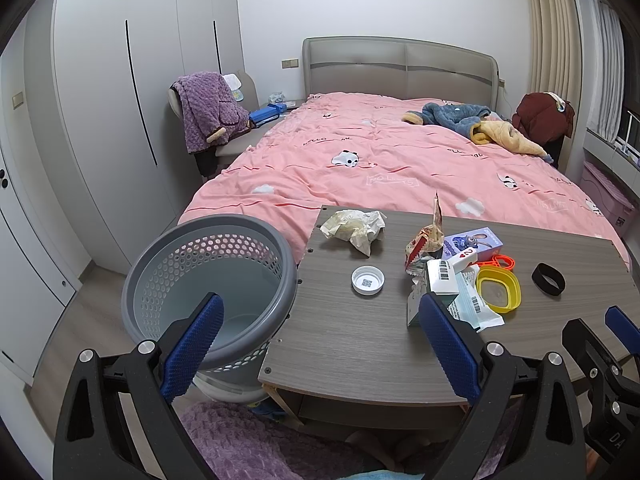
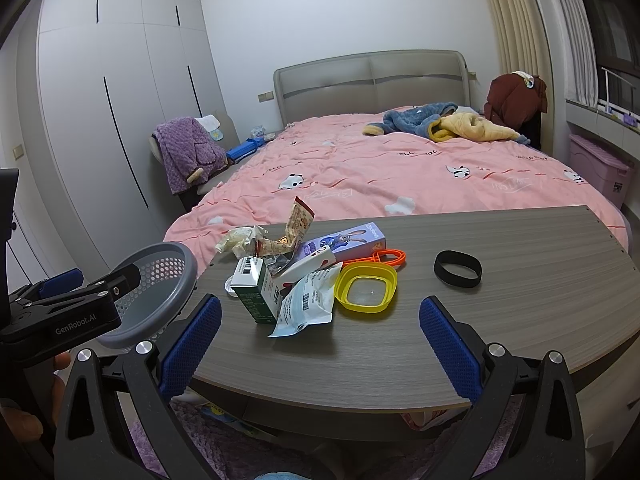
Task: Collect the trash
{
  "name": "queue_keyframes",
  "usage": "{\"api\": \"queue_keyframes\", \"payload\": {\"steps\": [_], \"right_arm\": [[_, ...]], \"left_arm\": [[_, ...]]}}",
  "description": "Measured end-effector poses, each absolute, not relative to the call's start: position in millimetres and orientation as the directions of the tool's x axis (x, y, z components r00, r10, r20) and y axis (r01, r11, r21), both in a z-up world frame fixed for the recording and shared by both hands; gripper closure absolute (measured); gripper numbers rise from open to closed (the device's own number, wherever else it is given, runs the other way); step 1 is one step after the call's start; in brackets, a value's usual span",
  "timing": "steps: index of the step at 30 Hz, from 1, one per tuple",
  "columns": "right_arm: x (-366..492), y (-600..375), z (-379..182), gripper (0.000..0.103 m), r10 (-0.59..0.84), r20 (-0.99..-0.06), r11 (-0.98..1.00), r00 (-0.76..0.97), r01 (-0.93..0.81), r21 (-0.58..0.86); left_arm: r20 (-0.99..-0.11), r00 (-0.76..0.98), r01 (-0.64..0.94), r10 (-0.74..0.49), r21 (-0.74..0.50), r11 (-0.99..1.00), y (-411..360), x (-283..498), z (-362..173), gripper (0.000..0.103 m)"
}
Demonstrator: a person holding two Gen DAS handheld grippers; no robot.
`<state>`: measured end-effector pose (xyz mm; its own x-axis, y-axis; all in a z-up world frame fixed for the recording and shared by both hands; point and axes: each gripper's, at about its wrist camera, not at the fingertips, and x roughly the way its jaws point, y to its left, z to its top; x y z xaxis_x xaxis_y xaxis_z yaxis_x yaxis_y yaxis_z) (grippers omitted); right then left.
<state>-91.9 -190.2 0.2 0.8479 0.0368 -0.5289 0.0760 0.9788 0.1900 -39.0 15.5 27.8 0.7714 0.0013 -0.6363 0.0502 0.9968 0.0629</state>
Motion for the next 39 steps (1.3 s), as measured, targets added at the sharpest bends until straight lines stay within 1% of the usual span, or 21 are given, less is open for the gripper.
{"api": "queue_keyframes", "payload": {"steps": [9, 17, 23, 29, 35, 39], "right_arm": [[-89.1, -190.2, -3.3, 0.005, 0.049, -0.542, 0.977, 0.839, 0.073, 0.201], [-82.5, -194.7, -14.7, 0.005, 0.059, -0.564, 0.974, 0.823, 0.078, 0.215], [-74.9, -215.8, -31.2, 0.005, 0.043, -0.601, 0.963, 0.798, 0.128, 0.239], [-63.4, -240.7, -48.4, 0.005, -0.003, -0.635, 0.953, 0.773, 0.195, 0.233], [-50.8, -264.5, -59.4, 0.005, -0.043, -0.661, 0.940, 0.749, 0.254, 0.226], [-43.7, -277.2, -63.7, 0.005, -0.063, -0.672, 0.932, 0.738, 0.284, 0.225]], "left_arm": [[-0.651, 0.759, 0.053, 0.004, 0.067, 0.996, 18.9, -37.7, 24.5, 0.009], [-0.686, 0.727, 0.039, 0.021, 0.072, 0.997, 23.5, -23.9, 8.6, 0.009], [-0.727, 0.687, 0.061, -0.002, 0.055, 0.997, 23.7, 0.1, -15.6, 0.009], [-0.772, 0.635, 0.097, -0.016, 0.059, 0.994, 11.8, 33.9, -46.8, 0.009], [-0.799, 0.600, 0.109, -0.037, 0.036, 0.993, 10.2, 67.9, -66.5, 0.009], [-0.810, 0.585, 0.123, -0.034, 0.047, 0.991, 3.6, 83.8, -75.6, 0.009]]}}
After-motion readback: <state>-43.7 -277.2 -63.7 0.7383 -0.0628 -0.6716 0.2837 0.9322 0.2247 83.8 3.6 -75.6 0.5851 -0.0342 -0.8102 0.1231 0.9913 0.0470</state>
